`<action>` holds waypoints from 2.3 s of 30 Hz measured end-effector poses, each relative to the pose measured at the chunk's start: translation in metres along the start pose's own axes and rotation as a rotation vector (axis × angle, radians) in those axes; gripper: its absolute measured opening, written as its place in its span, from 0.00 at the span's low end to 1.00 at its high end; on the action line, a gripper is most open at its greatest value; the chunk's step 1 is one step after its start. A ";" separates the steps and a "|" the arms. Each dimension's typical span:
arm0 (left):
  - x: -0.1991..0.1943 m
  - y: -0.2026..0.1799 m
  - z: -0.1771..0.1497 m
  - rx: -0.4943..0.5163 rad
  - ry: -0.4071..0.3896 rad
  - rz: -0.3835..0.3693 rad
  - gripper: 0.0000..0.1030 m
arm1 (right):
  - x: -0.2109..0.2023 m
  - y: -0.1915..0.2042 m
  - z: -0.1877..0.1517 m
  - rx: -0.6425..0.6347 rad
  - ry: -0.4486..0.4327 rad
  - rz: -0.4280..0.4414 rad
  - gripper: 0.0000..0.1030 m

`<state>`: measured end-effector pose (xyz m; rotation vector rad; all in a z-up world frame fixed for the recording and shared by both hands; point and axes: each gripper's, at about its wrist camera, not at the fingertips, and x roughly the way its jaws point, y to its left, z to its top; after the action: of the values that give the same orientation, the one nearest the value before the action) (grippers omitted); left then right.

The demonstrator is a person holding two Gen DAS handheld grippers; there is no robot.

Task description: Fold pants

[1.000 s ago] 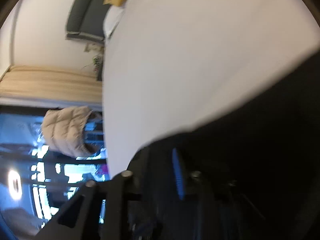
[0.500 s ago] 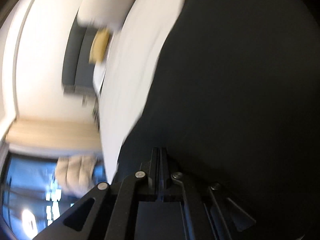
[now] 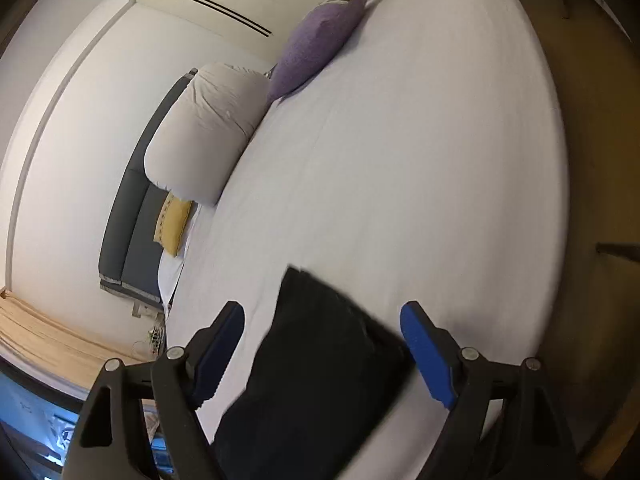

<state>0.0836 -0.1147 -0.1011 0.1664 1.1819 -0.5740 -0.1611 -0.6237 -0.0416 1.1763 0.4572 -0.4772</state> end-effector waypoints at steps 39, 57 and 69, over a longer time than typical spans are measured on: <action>0.000 0.006 0.000 -0.023 -0.001 -0.012 0.13 | 0.057 -0.066 -0.029 0.317 0.117 0.219 0.21; -0.001 0.017 -0.002 -0.036 -0.007 -0.034 0.13 | 0.043 0.000 -0.034 -0.011 0.083 0.058 0.10; -0.005 0.036 -0.002 -0.115 -0.010 -0.094 0.13 | 0.092 0.164 -0.269 -1.215 0.355 -0.312 0.11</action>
<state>0.0992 -0.0815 -0.1031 0.0097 1.2140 -0.5872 -0.0158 -0.3294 -0.0554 -0.0057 1.0514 -0.1665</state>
